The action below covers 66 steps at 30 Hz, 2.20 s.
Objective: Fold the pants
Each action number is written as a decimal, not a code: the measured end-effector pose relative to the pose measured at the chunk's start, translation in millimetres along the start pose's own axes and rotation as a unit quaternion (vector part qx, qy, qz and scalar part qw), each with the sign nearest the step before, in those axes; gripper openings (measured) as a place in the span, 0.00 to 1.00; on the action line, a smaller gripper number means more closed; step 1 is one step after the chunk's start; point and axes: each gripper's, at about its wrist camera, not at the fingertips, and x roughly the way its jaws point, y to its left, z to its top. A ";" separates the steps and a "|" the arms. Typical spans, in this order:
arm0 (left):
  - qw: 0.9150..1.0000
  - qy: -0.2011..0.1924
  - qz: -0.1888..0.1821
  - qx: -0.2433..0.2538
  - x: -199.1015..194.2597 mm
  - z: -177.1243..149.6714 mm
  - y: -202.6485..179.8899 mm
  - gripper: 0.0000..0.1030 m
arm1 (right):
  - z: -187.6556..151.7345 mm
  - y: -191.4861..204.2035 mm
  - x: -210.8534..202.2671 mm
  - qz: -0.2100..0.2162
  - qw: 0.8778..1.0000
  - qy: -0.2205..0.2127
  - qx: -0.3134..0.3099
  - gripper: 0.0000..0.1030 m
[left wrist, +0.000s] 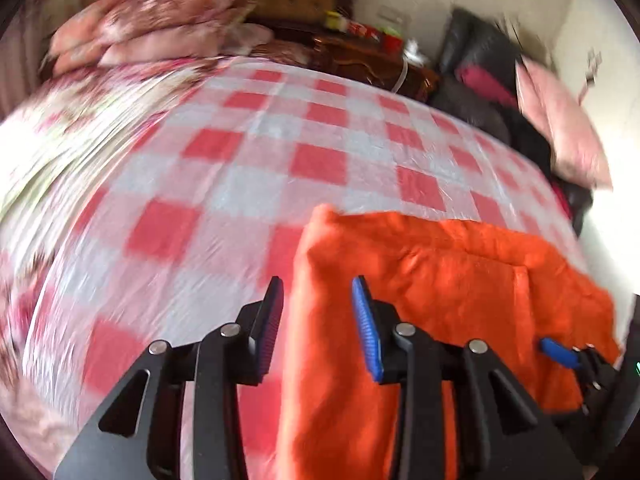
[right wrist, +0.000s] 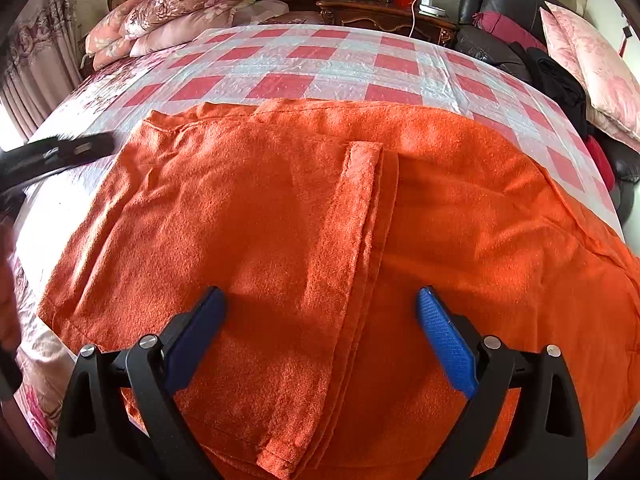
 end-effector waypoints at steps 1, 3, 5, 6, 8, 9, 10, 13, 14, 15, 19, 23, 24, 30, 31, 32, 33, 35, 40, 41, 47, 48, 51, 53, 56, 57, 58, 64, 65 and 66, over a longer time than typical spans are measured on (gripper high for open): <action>1.000 -0.001 -0.012 -0.014 -9.3 -9.8 9.7 0.35 | 0.0 0.0 0.1 0.000 1.000 0.001 -0.001 0.90; 0.999 -0.001 -0.037 -0.034 -26.4 -29.8 23.9 0.35 | 0.9 -0.9 0.5 0.004 1.000 0.004 -0.002 0.90; 0.997 0.009 -0.055 -0.048 -36.2 -48.8 34.2 0.34 | 3.0 -1.3 -0.4 0.003 1.000 0.012 -0.001 0.90; 0.996 0.014 -0.067 -0.059 -39.8 -57.9 39.1 0.33 | 4.2 -1.9 -1.3 0.004 1.000 0.019 0.002 0.90; 0.993 0.022 -0.084 -0.074 -41.9 -71.4 44.0 0.33 | 7.4 -1.0 -5.8 -0.005 1.000 0.013 -0.002 0.90; 0.994 0.025 -0.082 -0.074 -41.4 -76.2 44.3 0.33 | 11.2 1.1 -11.1 -0.014 1.000 -0.002 -0.006 0.90; 0.994 0.029 -0.081 -0.071 -39.8 -79.9 43.0 0.33 | 15.2 4.1 -16.7 -0.016 1.000 -0.016 -0.011 0.90; 0.996 0.030 -0.071 -0.042 -40.8 -87.5 33.3 0.33 | 24.0 16.2 -26.0 -0.016 0.999 -0.037 -0.031 0.90; 0.997 0.029 -0.064 -0.029 -41.4 -89.1 29.3 0.33 | 26.0 20.9 -25.5 -0.017 0.998 -0.037 -0.039 0.90; 0.998 0.028 -0.055 -0.014 -41.2 -90.5 25.8 0.33 | 27.9 25.6 -22.9 -0.023 0.998 -0.035 -0.047 0.90; 0.999 0.019 -0.024 0.043 -41.8 -98.6 12.3 0.33 | 32.8 29.1 -9.2 -0.038 0.998 -0.018 -0.051 0.90; 0.996 0.000 0.003 0.092 -42.5 -107.2 1.5 0.33 | 34.7 24.8 4.3 -0.048 0.998 -0.001 -0.044 0.90; 0.996 -0.003 0.003 0.091 -43.0 -108.3 1.8 0.33 | 34.1 23.4 7.6 -0.050 0.998 0.003 -0.043 0.90; 0.994 -0.017 0.015 0.109 -42.7 -111.0 -1.5 0.34 | 31.0 13.7 10.7 -0.030 0.999 0.009 -0.022 0.91; 0.994 -0.017 0.013 0.106 -42.8 -110.3 -0.7 0.34 | 32.9 12.1 8.9 -0.035 0.999 0.012 -0.015 0.91; 0.994 -0.018 0.013 0.106 -43.0 -110.6 -0.5 0.34 | 36.2 12.1 4.7 -0.029 0.999 0.006 -0.012 0.91; 0.994 -0.019 0.014 0.106 -43.0 -110.8 -0.9 0.34 | 41.9 15.1 -0.6 -0.006 1.000 -0.003 -0.015 0.90; 0.994 -0.021 0.015 0.104 -42.5 -110.9 -1.2 0.33 | 57.2 28.1 -6.8 0.027 0.999 -0.011 -0.034 0.81; 0.995 -0.026 0.016 0.099 -42.9 -112.6 -0.9 0.33 | 106.7 78.6 2.0 0.079 0.993 -0.013 -0.087 0.79; 0.995 -0.028 0.016 0.098 -43.0 -113.0 -0.7 0.33 | 114.7 87.5 10.3 0.085 0.992 -0.007 -0.093 0.79; 0.995 -0.040 0.016 0.090 -43.9 -115.9 0.0 0.33 | 142.7 115.2 74.9 0.064 0.992 0.035 -0.100 0.78; 0.995 -0.041 0.013 0.086 -44.3 -116.1 1.4 0.33 | 142.5 111.0 72.8 0.072 0.993 0.031 -0.086 0.78; 0.997 -0.040 -0.004 0.071 -46.8 -115.1 6.8 0.34 | 135.9 90.4 44.4 0.074 0.996 0.004 -0.054 0.80; 0.998 -0.031 -0.036 0.040 -49.2 -112.3 14.6 0.34 | 124.0 72.9 22.3 0.084 0.996 -0.012 -0.039 0.81; 0.995 -0.020 -0.097 -0.019 -50.9 -110.3 28.9 0.41 | 90.9 53.6 2.6 0.044 0.998 -0.007 -0.047 0.81; 0.991 -0.015 -0.125 -0.049 -50.8 -109.8 36.7 0.42 | 79.5 49.8 0.8 0.032 0.998 -0.001 -0.055 0.81; 0.987 -0.010 -0.142 -0.069 -50.7 -109.9 41.6 0.42 | 65.9 45.7 0.7 0.013 0.998 0.007 -0.062 0.81; 0.917 0.035 -0.295 -0.266 -30.5 -119.2 85.7 0.42 | 22.8 35.6 2.0 -0.007 0.997 0.021 -0.070 0.83; 0.900 0.039 -0.317 -0.297 -26.1 -123.4 91.3 0.42 | 22.8 34.2 3.4 -0.005 0.998 0.022 -0.067 0.84; 0.888 0.042 -0.330 -0.316 -23.1 -125.8 93.9 0.42 | 22.1 31.4 3.6 -0.001 0.998 0.023 -0.061 0.84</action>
